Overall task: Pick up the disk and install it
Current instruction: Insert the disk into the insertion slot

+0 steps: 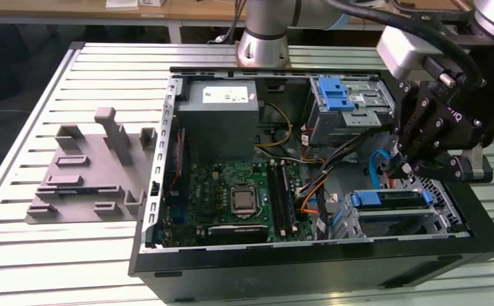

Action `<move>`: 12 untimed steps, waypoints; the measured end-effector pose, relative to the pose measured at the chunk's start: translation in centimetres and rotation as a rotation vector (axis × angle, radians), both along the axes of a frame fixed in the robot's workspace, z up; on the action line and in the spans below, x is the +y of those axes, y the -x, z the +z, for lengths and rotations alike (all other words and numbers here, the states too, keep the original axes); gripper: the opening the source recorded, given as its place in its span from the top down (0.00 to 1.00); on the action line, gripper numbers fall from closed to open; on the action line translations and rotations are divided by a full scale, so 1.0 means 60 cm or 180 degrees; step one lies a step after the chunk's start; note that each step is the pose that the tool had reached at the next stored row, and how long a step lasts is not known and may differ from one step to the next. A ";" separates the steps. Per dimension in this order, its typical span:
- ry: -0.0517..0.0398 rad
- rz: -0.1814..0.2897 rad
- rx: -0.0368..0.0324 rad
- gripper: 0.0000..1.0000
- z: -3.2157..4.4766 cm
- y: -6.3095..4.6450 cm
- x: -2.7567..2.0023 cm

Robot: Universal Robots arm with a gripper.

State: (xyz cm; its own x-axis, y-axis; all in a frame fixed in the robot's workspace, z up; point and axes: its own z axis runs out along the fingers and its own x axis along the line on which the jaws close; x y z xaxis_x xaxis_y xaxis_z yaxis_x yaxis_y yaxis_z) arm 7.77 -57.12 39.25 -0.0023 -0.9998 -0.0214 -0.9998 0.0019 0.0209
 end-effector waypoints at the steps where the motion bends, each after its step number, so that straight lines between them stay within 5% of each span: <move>1: 0.0000 0.0000 0.0000 0.89 -0.003 0.000 0.0000; 12: 0.0001 0.0000 0.0000 0.89 -0.031 0.000 0.0000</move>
State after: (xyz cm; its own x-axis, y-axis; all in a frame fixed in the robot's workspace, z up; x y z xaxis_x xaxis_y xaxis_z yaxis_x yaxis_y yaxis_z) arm 7.77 -57.12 37.40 -0.0024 -0.9998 -0.0212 -0.9998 0.0019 0.0208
